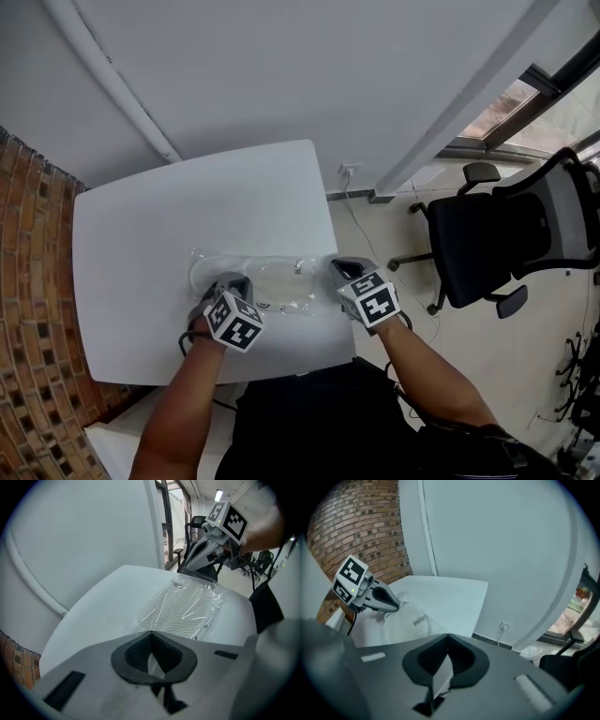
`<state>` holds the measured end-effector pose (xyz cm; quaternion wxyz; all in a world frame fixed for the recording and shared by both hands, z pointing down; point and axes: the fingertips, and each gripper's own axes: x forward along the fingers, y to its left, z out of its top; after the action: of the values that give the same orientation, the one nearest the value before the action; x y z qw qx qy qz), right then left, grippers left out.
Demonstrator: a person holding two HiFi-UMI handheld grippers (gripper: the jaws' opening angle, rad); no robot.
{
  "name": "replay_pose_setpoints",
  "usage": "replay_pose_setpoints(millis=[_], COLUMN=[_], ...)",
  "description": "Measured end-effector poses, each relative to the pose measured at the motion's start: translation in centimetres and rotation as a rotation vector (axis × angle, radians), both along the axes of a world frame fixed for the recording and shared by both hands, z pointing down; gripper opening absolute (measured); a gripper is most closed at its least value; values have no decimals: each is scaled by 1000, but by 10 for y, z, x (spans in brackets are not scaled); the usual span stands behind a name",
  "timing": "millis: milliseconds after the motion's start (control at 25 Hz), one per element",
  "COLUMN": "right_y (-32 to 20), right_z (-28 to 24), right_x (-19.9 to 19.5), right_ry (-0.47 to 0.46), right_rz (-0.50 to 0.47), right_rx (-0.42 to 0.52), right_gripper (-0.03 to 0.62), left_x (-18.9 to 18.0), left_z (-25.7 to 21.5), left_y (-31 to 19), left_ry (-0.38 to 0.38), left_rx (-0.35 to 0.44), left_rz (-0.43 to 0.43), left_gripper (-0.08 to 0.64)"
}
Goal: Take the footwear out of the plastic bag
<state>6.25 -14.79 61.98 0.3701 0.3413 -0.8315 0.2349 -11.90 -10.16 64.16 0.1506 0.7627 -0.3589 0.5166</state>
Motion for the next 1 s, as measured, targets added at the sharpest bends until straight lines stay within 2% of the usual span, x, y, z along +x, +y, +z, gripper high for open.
replay_pose_setpoints(millis=[160,240,360,520,600,680,800,880,1000], right_y=[-2,-2,-4,-7,-2,13,40,51,59], right_z=[15,24,34,23,3,-11,-7,4,21], right_x=[8,15,36,60,49,22,-12,-21,-17], right_ry=[-86,-48,71,106,74,40,75,118,170], right_rz=[58,58,66,103,52,-69,-250,-304,-316], right_rx=[-80,-93,-73,-6,61,106,119,106,75], right_gripper=[2,3,8,3,3,14,79,87,87], left_x=[-1,-1,-1,0,-1,-1,-1,-1,-1], left_z=[0,1,1,1,1,1,1,1,1], left_y=[0,-1,-1,0,0,0,0,1,1], left_ry=[3,0,-3,-4,-5,-7,-8,-6,2], left_rx=[3,2,-2,-5,-3,-2,-2,-3,-3], left_rz=[-8,-8,-5,0,1,0,2,2,-4], left_gripper=[5,5,5,5,5,5,5,5,5])
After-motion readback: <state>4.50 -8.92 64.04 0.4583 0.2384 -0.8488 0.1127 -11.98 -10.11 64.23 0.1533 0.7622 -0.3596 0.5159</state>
